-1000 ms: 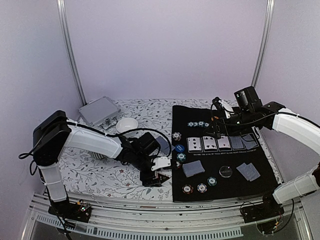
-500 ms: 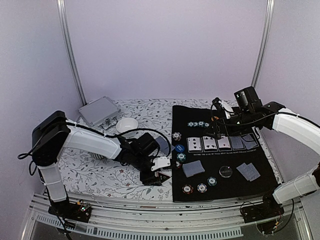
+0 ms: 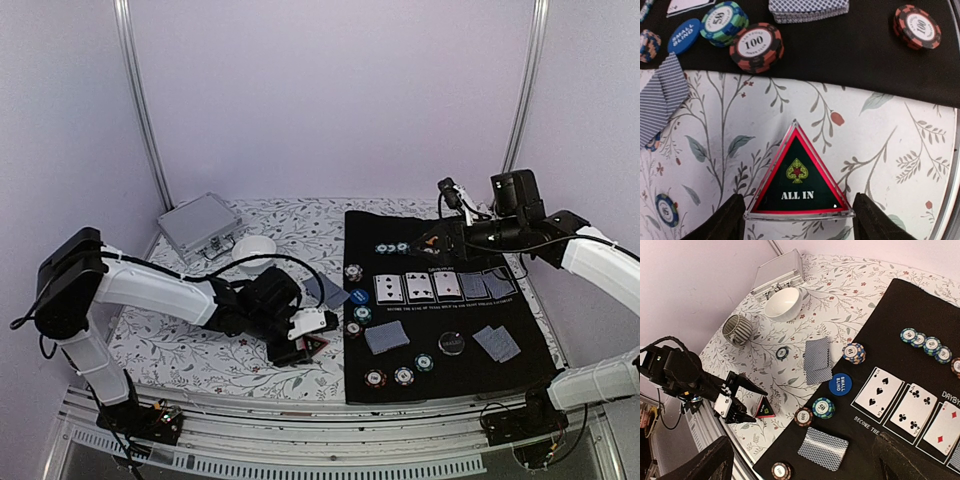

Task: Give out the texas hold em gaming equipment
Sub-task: Pick up the all-in button from the center of the board, then pass from the left arm to the right

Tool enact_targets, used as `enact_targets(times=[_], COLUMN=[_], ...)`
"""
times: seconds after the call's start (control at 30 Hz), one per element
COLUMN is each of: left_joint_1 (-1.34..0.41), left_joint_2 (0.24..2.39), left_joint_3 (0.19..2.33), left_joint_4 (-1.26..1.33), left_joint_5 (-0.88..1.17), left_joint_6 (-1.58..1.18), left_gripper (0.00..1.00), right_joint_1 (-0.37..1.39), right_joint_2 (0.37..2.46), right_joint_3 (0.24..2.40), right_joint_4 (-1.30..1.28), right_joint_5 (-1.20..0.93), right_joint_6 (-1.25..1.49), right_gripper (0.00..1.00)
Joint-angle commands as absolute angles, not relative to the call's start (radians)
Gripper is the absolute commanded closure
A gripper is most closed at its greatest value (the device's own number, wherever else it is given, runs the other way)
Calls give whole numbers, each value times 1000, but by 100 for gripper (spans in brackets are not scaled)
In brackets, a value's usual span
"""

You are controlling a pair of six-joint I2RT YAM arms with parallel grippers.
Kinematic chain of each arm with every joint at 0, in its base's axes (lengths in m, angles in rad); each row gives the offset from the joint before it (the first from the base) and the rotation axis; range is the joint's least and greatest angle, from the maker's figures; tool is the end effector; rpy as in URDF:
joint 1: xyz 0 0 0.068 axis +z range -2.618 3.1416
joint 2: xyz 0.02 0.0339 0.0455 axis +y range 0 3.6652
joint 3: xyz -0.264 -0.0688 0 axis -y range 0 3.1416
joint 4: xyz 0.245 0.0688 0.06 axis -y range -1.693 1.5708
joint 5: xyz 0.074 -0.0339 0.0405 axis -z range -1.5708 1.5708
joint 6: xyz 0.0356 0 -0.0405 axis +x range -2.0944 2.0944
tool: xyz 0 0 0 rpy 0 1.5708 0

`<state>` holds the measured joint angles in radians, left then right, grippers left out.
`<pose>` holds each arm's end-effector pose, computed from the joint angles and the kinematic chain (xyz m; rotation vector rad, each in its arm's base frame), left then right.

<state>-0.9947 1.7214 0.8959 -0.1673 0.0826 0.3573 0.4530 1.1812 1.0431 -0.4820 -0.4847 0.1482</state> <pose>0.1771 -0.2781 0.1435 1.6497 2.0058 -0.3438 0.2234 0.1272 0.3221 -0.6173 2.1551 0.8640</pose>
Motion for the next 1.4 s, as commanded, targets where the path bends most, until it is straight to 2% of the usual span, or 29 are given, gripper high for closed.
enact_targets(times=[0.0,0.03,0.13,0.23,0.4,0.67,0.8,0.93,1.17,1.27,1.37], left_joint_1=[-1001,-1006,-1032,-1078,-1133,-1159,-1167,-1170,-1173,-1173,-1173], left_joint_2=[1648,1629,1576,1540,1529,1530,1532,1532,1529,1527,1522], left_joint_3=[900,909,950,994,1056,1093,1100,1101,1097,1096,1088], left_joint_4=[-94,-95,-100,-101,-108,-121,-121,-118,-117,-116,-117], left_joint_5=[34,32,3,-54,-111,-152,-163,-163,-162,-172,-180], left_joint_6=[318,311,297,292,303,306,315,324,329,331,333], left_gripper=[43,43,44,43,42,42,42,42,42,42,42], right_joint_1=[450,450,467,542,625,678,700,705,704,705,704], right_joint_2=[1210,1220,1233,1258,1354,1433,1474,1497,1533,1545,1537], right_joint_3=[984,974,937,908,918,937,951,973,1004,1006,1006], right_joint_4=[-368,-351,-256,-156,-81,-86,-85,-83,-51,-54,-68], right_joint_5=[-617,-648,-759,-778,-860,-810,-841,-836,-869,-879,-876], right_joint_6=[236,255,317,368,407,409,406,403,417,420,409], right_gripper=[1,0,5,10,29,32,36,46,56,64,65])
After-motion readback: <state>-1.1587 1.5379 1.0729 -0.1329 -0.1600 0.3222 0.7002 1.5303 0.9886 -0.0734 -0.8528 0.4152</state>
